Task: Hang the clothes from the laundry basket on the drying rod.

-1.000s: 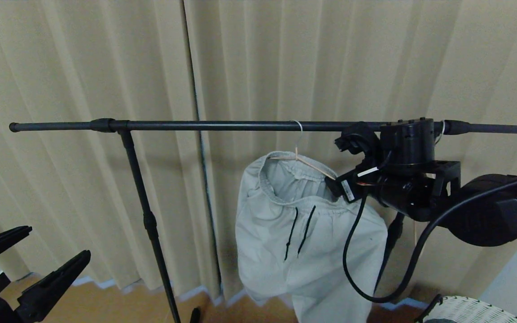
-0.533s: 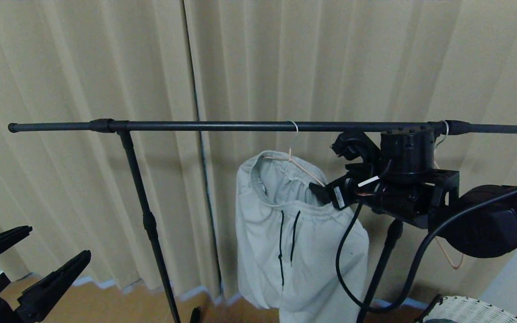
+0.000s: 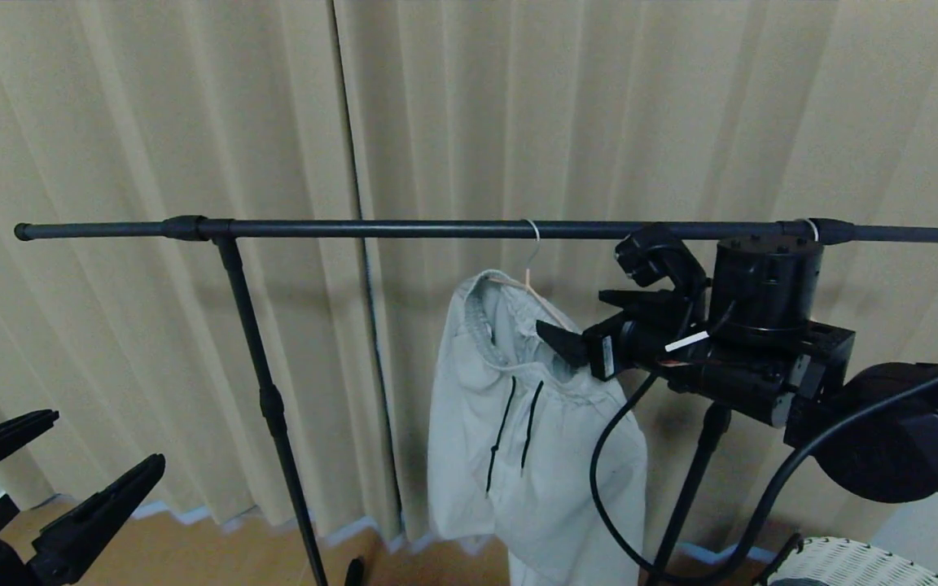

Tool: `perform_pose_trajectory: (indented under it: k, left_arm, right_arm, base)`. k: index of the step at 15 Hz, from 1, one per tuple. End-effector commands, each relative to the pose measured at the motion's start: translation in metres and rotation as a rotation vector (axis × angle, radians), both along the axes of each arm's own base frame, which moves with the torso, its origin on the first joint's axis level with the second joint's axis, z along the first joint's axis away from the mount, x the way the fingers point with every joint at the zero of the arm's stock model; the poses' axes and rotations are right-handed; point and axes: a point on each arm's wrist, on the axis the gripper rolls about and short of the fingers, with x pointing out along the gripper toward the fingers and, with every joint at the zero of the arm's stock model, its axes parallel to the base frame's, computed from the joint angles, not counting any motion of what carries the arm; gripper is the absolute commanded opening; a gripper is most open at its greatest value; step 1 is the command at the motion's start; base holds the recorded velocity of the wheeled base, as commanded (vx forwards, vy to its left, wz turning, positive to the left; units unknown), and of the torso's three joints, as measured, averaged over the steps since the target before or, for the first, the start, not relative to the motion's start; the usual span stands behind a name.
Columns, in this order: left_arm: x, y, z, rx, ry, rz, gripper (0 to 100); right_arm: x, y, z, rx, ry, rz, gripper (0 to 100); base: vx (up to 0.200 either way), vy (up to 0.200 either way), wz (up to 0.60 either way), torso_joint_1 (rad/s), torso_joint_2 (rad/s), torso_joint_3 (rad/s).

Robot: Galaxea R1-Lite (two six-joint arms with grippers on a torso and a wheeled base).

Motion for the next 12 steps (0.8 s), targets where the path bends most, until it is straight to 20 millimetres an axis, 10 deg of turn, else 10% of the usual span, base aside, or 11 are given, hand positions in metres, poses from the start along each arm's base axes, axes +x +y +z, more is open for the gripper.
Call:
perform_pose_trajectory:
  k: [1,12]
  left_arm:
    - [0.0,0.0,0.0,0.0,0.001,0.0,100]
    - [-0.011,0.008,-0.008,0.008,-0.016,0.078,100]
  right_arm:
    - [-0.01,-0.006,0.001,0.022,-0.022,-0.003,100]
    - [-0.098,-0.122,0.016,0.01,-0.097,-0.301,100]
  base:
    - [0.0,0.0,0.0,0.0,0.0,0.0]
    - [0.0,0.0,0.0,0.0,0.0,0.0]
